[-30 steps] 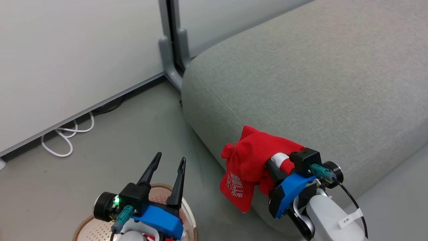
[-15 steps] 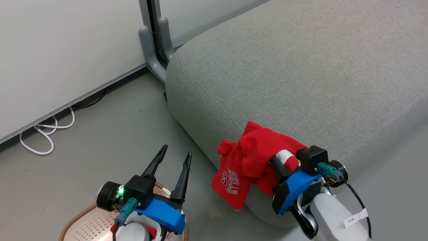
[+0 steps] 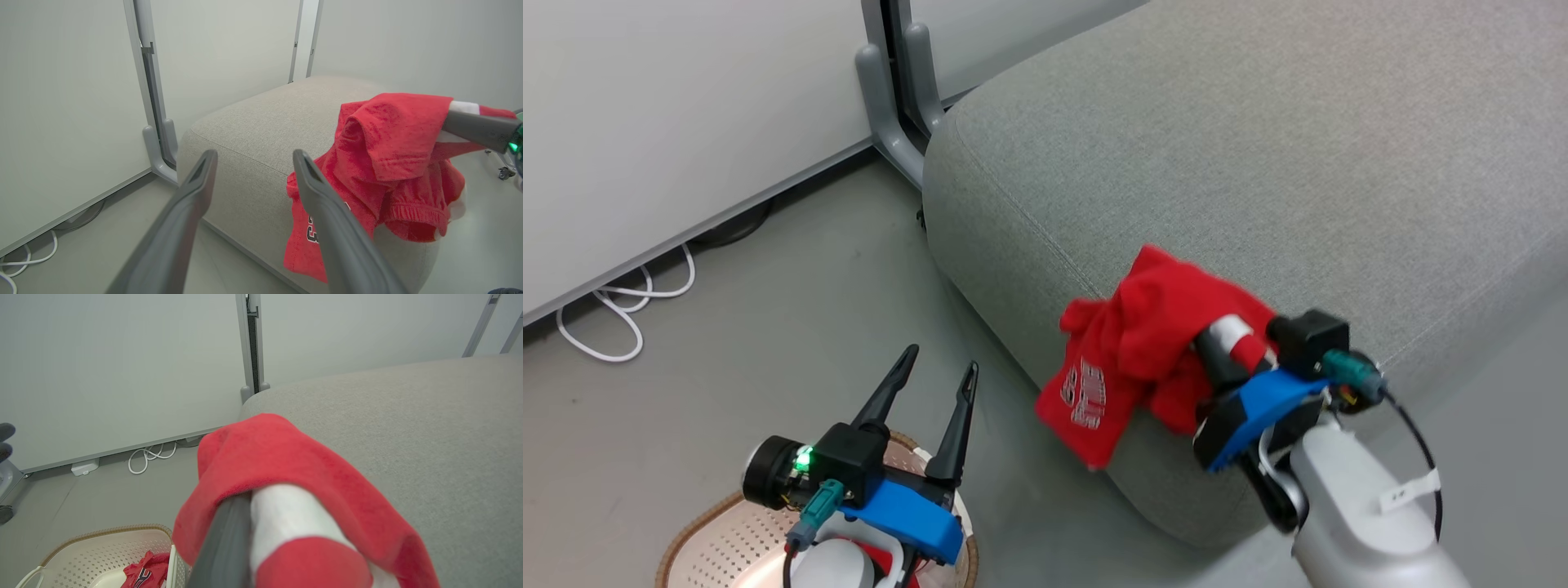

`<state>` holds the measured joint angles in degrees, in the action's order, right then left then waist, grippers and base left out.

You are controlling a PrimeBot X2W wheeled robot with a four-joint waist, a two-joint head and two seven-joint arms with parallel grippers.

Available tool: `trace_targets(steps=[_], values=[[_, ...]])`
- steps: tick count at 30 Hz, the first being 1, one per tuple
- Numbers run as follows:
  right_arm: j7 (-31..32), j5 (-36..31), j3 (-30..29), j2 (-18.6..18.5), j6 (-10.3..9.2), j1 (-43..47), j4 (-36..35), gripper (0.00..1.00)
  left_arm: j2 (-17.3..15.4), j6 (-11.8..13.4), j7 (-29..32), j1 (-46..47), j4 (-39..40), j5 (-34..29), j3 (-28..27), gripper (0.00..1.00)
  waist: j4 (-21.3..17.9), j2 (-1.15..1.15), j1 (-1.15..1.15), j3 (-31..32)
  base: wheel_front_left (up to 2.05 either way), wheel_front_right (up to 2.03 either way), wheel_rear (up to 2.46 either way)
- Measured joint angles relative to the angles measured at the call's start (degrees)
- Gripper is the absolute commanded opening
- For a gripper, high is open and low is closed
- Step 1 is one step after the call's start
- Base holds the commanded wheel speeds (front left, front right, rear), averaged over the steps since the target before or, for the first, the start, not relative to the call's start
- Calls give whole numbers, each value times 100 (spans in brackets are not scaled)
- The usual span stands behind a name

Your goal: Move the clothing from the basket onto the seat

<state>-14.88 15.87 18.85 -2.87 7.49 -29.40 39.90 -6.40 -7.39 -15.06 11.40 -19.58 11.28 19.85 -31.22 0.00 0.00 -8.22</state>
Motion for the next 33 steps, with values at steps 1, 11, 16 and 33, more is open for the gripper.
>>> trace_targets(steps=[1, 11, 16, 33], values=[[-1, 47, -57, 0, 0, -111, 2, 0, -15, 0, 0, -2, 32, -27, -24, 100, -3, 0, 0, -34, 0, 0, 0], [193, -126, -1140, -386, 0, -1449, 374, 0, -260, 0, 0, 206, 408, -216, 246, 100, 278, 0, 0, -625, 0, 0, 0], [433, 169, -1577, -868, 1, -1985, 446, 0, -420, 0, 0, 380, 613, -209, 459, 100, 557, 0, 0, -983, 0, 0, 0], [359, 942, -2687, -1911, 0, -3130, 872, 0, -1456, 0, 1, 671, 1802, -434, 491, 100, 1043, 0, 0, -2665, 0, 0, 0]])
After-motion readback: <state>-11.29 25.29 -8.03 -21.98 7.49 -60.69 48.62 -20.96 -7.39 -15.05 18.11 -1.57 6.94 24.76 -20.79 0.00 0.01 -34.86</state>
